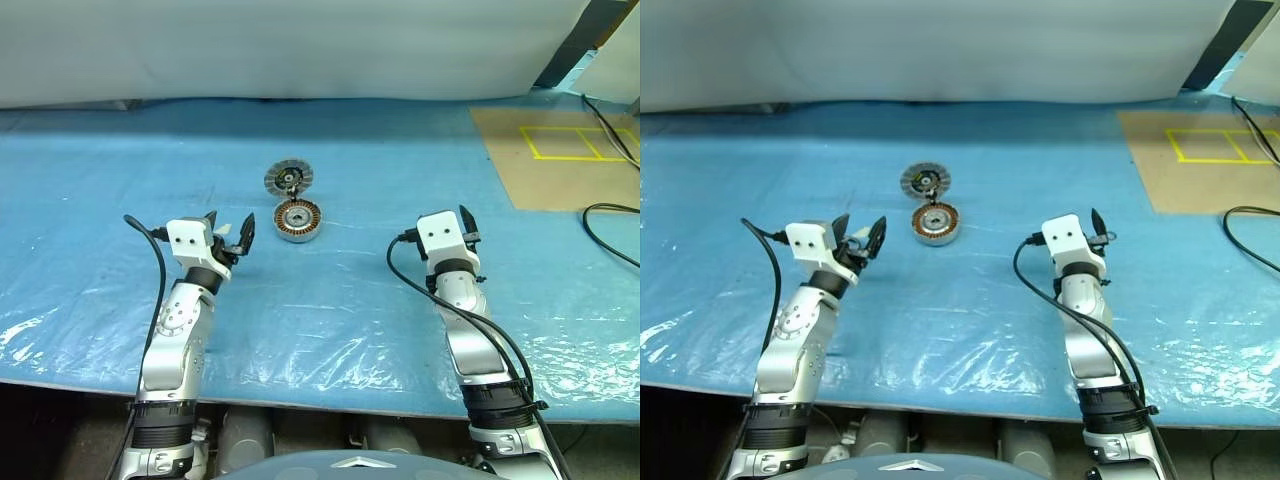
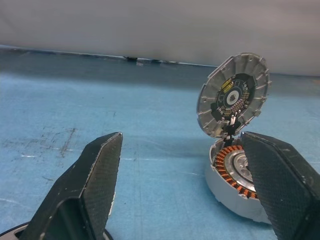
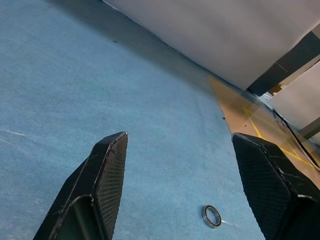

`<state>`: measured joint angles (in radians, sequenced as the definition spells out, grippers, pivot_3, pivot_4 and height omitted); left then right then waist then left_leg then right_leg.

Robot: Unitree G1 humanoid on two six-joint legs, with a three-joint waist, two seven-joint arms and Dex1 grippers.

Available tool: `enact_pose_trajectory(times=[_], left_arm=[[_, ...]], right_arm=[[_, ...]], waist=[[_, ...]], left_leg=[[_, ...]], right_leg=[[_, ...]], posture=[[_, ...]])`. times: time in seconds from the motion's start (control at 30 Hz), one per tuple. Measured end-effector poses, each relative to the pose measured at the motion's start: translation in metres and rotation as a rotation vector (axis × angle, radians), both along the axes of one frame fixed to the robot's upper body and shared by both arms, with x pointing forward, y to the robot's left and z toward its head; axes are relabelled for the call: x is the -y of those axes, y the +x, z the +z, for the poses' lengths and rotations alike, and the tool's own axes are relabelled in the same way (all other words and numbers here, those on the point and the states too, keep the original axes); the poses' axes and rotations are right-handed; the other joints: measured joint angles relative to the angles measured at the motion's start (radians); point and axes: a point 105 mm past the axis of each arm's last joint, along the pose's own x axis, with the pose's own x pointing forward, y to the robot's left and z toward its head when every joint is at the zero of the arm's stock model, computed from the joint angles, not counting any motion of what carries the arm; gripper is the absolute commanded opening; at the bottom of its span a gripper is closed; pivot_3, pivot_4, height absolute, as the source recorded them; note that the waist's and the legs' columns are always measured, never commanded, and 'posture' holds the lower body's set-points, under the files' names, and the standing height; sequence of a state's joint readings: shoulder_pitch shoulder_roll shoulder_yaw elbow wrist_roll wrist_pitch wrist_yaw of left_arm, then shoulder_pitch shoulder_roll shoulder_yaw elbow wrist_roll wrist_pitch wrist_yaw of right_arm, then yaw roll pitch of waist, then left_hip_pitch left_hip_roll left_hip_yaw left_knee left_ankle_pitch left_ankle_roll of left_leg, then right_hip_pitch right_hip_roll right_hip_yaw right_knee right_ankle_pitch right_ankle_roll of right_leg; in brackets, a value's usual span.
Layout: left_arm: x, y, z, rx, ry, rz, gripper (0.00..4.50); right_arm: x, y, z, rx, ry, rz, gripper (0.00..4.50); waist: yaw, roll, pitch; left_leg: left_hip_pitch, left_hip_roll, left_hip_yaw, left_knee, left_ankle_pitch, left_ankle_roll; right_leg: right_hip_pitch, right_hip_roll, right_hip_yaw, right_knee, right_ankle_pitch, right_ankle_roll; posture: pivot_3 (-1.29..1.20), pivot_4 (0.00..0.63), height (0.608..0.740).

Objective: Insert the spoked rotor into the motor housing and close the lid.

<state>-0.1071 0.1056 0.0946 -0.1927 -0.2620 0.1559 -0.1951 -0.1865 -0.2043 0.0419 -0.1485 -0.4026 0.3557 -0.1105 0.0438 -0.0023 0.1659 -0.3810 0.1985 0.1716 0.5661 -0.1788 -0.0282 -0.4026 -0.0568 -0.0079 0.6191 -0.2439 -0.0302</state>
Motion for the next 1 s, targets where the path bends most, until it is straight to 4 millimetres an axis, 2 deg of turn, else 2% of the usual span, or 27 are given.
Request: enact_pose_trajectory(times=[0.27, 0.73, 0.87, 1.0], left_arm=[[0.008, 0.000, 0.009, -0.006, 0.004, -0.014, 4.01], [0.008, 0.003, 0.014, -0.003, 0.023, -0.030, 4.01], [0.010, 0.000, 0.016, -0.008, 0.058, -0.121, 4.01], [0.008, -0.005, 0.023, 0.004, 0.103, -0.231, 4.01]], right_arm=[[0.000, 0.000, 0.000, 0.000, 0.001, -0.001, 3.48], [-0.001, 0.001, 0.001, 0.002, 0.002, 0.005, 3.48], [-0.010, 0.008, 0.002, -0.021, 0.031, 0.081, 3.48], [-0.023, 0.021, 0.016, -0.033, 0.054, 0.207, 3.48]], waist=[[0.000, 0.000, 0.000], [0.000, 0.000, 0.000], [-0.003, 0.000, 0.000], [-0.002, 0.000, 0.000]], left_leg=[[0.000, 0.000, 0.000, 0.000, 0.000, 0.000], [0.000, 0.000, 0.000, 0.000, 0.000, 0.000], [0.000, 0.000, 0.000, 0.000, 0.000, 0.000], [0.000, 0.000, 0.000, 0.000, 0.000, 0.000]], right_leg=[[0.000, 0.000, 0.000, 0.000, 0.000, 0.000], [0.000, 0.000, 0.000, 0.000, 0.000, 0.000], [0.000, 0.000, 0.000, 0.001, 0.000, 0.000], [-0.001, 0.000, 0.000, 0.001, 0.000, 0.000]], posture=[[0.00, 0.150, 0.740], [0.00, 0.150, 0.740], [0.00, 0.150, 0.740], [0.00, 0.150, 0.740]])
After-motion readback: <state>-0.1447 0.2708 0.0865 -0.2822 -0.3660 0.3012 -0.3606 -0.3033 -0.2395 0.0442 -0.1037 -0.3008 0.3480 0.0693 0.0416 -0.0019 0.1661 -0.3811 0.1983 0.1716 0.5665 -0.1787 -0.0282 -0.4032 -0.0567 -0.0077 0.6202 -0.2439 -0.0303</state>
